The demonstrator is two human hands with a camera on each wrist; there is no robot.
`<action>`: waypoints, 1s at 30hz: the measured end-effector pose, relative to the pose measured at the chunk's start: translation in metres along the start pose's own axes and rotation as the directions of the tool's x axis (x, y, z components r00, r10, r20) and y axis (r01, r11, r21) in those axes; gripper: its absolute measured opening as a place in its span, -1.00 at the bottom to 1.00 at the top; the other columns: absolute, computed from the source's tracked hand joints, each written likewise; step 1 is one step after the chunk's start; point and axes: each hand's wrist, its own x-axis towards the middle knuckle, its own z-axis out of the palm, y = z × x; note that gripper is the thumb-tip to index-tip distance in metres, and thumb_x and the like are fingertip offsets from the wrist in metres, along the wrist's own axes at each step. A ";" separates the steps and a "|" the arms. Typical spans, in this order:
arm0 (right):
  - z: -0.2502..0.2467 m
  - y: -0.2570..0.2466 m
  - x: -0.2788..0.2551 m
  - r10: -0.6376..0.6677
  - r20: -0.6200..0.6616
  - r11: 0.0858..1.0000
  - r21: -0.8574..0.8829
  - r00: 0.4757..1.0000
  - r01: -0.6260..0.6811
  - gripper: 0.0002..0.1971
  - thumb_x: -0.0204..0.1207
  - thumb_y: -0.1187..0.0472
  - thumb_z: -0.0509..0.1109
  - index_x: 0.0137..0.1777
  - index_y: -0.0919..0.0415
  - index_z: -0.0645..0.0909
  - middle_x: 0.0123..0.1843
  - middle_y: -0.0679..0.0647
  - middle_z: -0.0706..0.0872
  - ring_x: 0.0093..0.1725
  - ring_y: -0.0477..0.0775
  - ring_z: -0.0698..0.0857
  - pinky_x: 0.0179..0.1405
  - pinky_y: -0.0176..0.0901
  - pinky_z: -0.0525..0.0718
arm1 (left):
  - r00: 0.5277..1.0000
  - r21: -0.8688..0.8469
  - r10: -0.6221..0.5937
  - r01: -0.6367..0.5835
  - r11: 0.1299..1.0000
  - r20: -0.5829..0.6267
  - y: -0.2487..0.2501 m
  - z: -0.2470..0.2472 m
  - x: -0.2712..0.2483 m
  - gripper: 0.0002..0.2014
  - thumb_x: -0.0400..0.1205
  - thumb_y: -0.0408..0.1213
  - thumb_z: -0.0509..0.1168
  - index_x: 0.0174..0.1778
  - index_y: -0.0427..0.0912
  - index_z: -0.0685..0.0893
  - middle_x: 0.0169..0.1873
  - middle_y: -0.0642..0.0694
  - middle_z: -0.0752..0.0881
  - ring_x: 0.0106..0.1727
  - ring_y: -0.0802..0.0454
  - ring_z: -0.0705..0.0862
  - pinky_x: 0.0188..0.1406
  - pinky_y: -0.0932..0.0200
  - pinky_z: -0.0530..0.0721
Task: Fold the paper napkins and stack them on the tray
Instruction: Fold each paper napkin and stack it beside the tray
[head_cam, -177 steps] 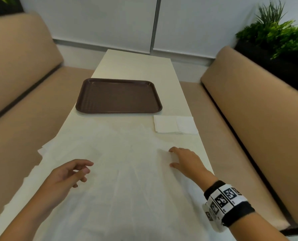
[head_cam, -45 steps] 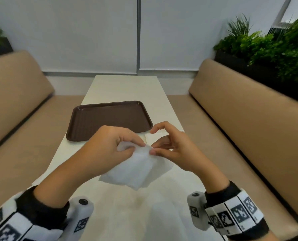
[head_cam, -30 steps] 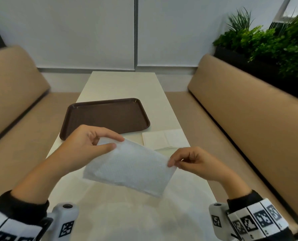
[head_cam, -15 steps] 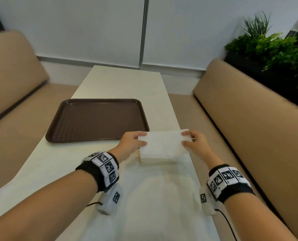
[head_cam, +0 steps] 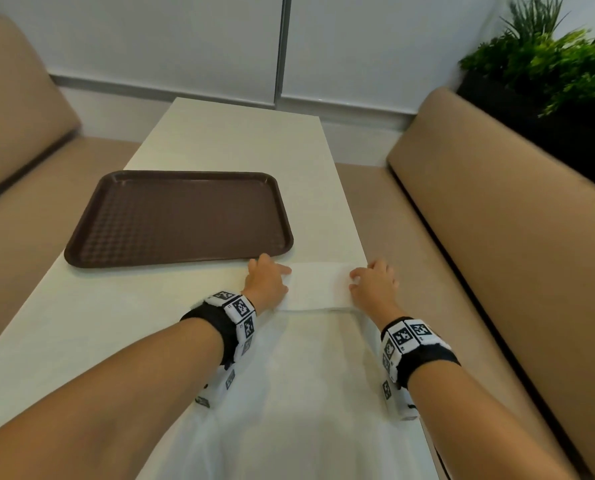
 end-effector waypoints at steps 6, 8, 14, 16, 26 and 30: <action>-0.037 -0.020 -0.070 -0.406 0.259 0.913 0.158 0.877 0.376 -0.56 0.45 -0.02 0.50 0.32 -0.05 0.54 0.35 -0.02 0.49 0.38 0.06 0.38 0.43 0.05 0.35 | 0.996 -0.246 0.023 -0.043 0.968 -0.083 -0.013 -0.037 -0.054 -0.68 0.56 -0.25 0.40 0.24 0.05 0.66 0.28 -0.10 0.33 0.35 -0.09 0.33 0.38 0.13 0.34; -0.034 -0.028 -0.104 -0.507 0.464 0.857 0.187 0.726 0.480 -0.43 0.32 -0.13 0.57 0.33 -0.14 0.52 0.33 -0.14 0.53 0.33 -0.03 0.36 0.40 -0.04 0.32 | 0.996 -0.367 0.030 -0.060 0.928 -0.086 -0.026 -0.052 -0.086 -0.77 0.58 -0.29 0.38 0.10 0.09 0.67 0.22 -0.06 0.38 0.30 -0.05 0.40 0.33 0.15 0.39; -0.009 -0.042 -0.144 -0.545 0.458 0.773 -0.050 0.702 0.632 -0.33 0.28 -0.11 0.60 0.35 -0.05 0.43 0.26 -0.10 0.56 0.15 -0.04 0.34 0.16 -0.12 0.28 | 0.995 -0.504 -0.034 -0.016 0.863 -0.089 -0.073 -0.072 -0.186 -0.84 0.63 -0.26 0.34 0.00 0.13 0.69 0.20 0.04 0.50 0.19 0.07 0.50 0.15 0.19 0.44; -0.012 -0.045 -0.153 -0.552 0.408 0.760 -0.111 0.727 0.640 -0.42 0.34 -0.11 0.56 0.31 -0.03 0.44 0.24 -0.07 0.61 0.08 -0.04 0.33 0.09 -0.14 0.25 | 0.992 -0.538 -0.069 0.002 0.843 -0.105 -0.086 -0.076 -0.211 -0.84 0.63 -0.26 0.34 -0.02 0.14 0.70 0.18 0.09 0.51 0.19 0.10 0.50 0.14 0.19 0.44; -0.023 -0.031 -0.185 -0.550 0.153 0.817 -0.105 0.821 0.567 -0.86 0.63 0.08 0.31 0.07 0.07 0.63 0.05 -0.01 0.75 0.03 0.06 0.68 -0.08 -0.21 0.55 | 0.975 -0.582 -0.078 -0.059 0.811 -0.208 -0.094 -0.087 -0.272 -0.83 0.62 -0.28 0.34 -0.01 0.13 0.72 0.14 0.19 0.56 0.19 0.17 0.53 0.06 0.24 0.46; -0.055 -0.036 -0.205 -0.641 0.062 0.764 -0.043 0.765 0.643 -0.90 0.52 0.06 0.45 -0.06 0.05 0.73 0.14 -0.13 0.73 0.12 -0.07 0.66 0.12 -0.18 0.55 | 0.984 -0.590 -0.007 -0.101 0.801 -0.178 -0.087 -0.088 -0.284 -0.74 0.55 -0.16 0.43 0.11 0.21 0.64 0.22 0.22 0.57 0.31 0.23 0.50 0.23 0.24 0.52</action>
